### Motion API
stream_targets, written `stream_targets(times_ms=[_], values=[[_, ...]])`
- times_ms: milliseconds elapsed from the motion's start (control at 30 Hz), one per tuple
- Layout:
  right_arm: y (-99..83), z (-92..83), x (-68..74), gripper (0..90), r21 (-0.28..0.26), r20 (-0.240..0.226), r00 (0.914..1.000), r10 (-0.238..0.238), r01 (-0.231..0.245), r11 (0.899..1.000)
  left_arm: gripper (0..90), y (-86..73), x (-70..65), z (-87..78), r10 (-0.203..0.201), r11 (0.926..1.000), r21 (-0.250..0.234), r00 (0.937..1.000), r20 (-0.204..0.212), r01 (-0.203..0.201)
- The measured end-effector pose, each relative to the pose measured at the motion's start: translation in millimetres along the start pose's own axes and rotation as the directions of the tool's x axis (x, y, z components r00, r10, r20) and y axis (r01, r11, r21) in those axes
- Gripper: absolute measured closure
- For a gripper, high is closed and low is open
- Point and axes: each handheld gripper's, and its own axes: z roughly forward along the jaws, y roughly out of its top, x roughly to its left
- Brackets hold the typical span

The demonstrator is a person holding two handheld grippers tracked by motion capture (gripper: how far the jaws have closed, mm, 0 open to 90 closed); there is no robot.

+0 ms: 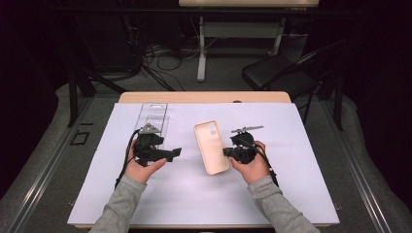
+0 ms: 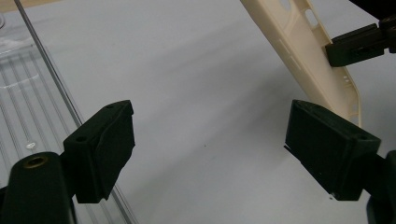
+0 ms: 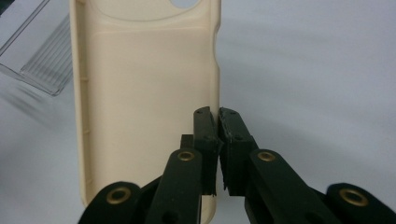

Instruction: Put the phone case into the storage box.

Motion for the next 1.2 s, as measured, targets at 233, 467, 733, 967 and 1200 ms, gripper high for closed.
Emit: stream_targets(times_ms=[233, 467, 733, 967, 1200], values=[[-2.6, 2.0, 9.0, 86.5, -0.030, 0.003, 0.9996, -0.028, 0.029, 0.999, 16.0, -1.3, -1.5, 2.9, 0.004, 1.0000, 0.007, 1.0000, 0.001, -0.004], [-9.3, 2.6, 12.2, 86.5, -0.077, -0.003, 0.9988, -0.049, 0.049, 0.996, 16.3, -2.7, -5.1, 7.1, 0.000, 0.9999, 0.014, 0.9999, 0.011, 0.000], [-18.0, 5.6, 14.4, 86.5, -0.102, -0.005, 0.9980, -0.063, 0.063, 0.993, 17.5, -3.9, -11.2, 12.0, -0.007, 1.0000, 0.007, 0.9988, 0.049, 0.007], [-22.1, 7.6, 17.8, 86.5, -0.105, 0.000, 0.9968, -0.080, 0.080, 0.991, 21.1, -5.7, -17.1, 16.4, -0.022, 0.9998, 0.008, 0.9915, 0.128, 0.021], [-24.0, 7.2, 20.3, 86.5, -0.110, -0.003, 0.9968, -0.080, 0.080, 0.991, 24.0, -8.4, -21.7, 23.7, -0.080, 0.9968, 0.028, 0.9725, 0.219, 0.075]])
